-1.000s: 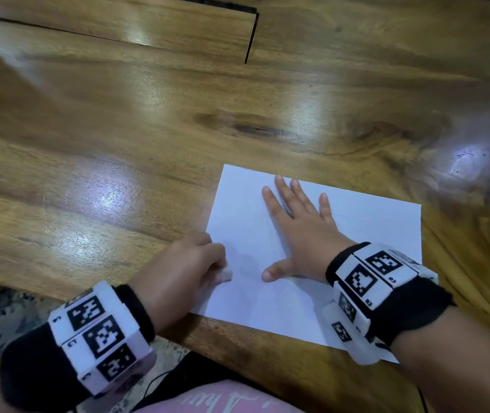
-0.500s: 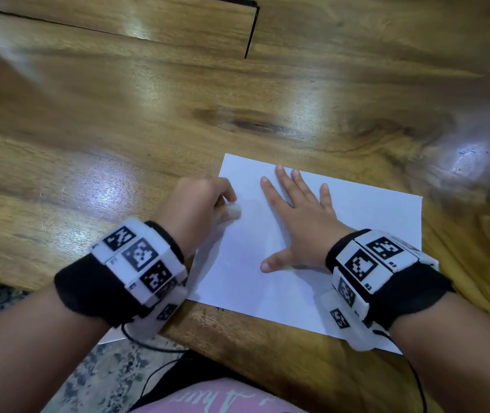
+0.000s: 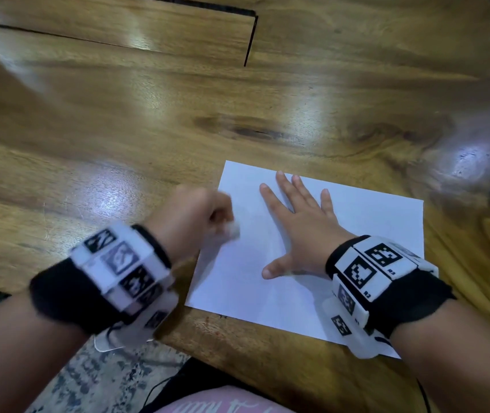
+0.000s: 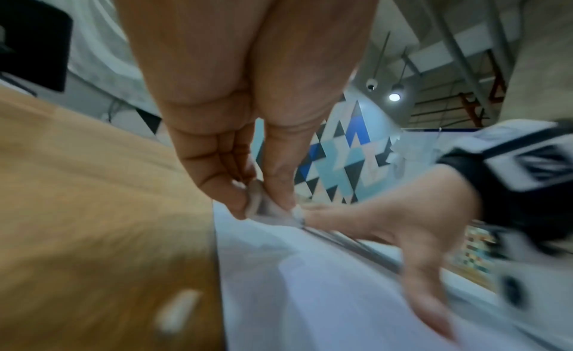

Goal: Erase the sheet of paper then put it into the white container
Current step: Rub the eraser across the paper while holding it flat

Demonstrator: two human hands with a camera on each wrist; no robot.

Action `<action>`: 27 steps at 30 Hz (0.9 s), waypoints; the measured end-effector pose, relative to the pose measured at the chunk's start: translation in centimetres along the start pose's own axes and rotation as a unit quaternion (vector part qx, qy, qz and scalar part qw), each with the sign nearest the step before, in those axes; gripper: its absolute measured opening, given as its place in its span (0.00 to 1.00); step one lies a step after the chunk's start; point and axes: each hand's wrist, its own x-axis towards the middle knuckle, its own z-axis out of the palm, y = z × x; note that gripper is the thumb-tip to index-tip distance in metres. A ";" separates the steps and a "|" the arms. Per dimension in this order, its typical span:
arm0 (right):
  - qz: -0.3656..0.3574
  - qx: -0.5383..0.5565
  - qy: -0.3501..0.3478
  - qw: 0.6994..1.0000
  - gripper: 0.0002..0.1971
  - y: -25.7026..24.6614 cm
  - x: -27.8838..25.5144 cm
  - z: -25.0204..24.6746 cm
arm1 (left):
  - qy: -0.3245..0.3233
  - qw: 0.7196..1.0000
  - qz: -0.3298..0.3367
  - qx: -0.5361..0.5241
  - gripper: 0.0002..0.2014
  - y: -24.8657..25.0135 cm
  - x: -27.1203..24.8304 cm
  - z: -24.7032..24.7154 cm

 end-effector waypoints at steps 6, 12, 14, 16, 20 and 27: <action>0.004 -0.002 -0.004 1.000 0.68 0.0 0.0 -0.1 | 0.023 0.999 0.020 0.027 0.09 -0.2 0.4 0.9; 0.001 0.000 0.000 1.000 0.67 0.0 0.0 0.0 | -0.104 0.994 0.029 0.008 0.11 -0.7 -4.6 0.8; 0.001 0.003 0.000 1.000 0.67 -0.1 0.0 -0.1 | -0.044 0.999 0.008 0.001 0.07 -0.6 -2.1 0.1; 0.002 0.003 -0.002 1.000 0.67 -0.1 0.0 -0.1 | 0.016 1.000 -0.018 0.001 0.07 -0.2 1.1 -0.5; 0.004 0.000 -0.010 1.000 0.66 -0.2 -0.1 -0.3 | 0.027 0.999 -0.021 0.023 0.06 -0.3 1.9 0.4; 0.005 -0.005 -0.012 1.000 0.66 -0.2 0.0 -0.2 | -0.132 0.991 0.010 -0.011 0.19 -0.7 -5.2 1.1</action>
